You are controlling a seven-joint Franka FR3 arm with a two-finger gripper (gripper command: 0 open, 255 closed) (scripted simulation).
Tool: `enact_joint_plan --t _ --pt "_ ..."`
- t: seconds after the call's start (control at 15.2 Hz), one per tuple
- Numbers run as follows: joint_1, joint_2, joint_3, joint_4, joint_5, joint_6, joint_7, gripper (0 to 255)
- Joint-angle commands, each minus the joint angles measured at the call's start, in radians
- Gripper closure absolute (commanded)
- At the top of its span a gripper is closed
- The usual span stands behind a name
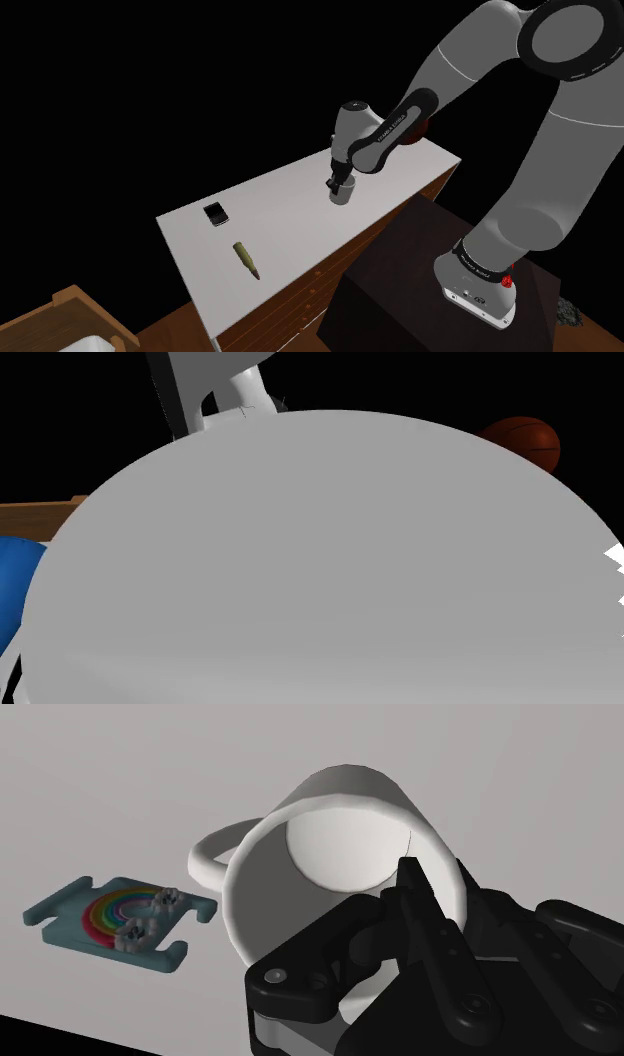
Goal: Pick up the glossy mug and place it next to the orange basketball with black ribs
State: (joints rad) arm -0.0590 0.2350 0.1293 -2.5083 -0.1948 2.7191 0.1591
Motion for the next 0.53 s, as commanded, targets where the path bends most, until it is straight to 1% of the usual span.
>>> enact_joint_plan --t 0.0,0.46 --pt "-0.006 -0.032 0.009 -0.003 0.017 -0.028 -0.015 255" --pt "-0.015 -0.131 0.027 -0.006 0.068 -0.122 -0.055 255"
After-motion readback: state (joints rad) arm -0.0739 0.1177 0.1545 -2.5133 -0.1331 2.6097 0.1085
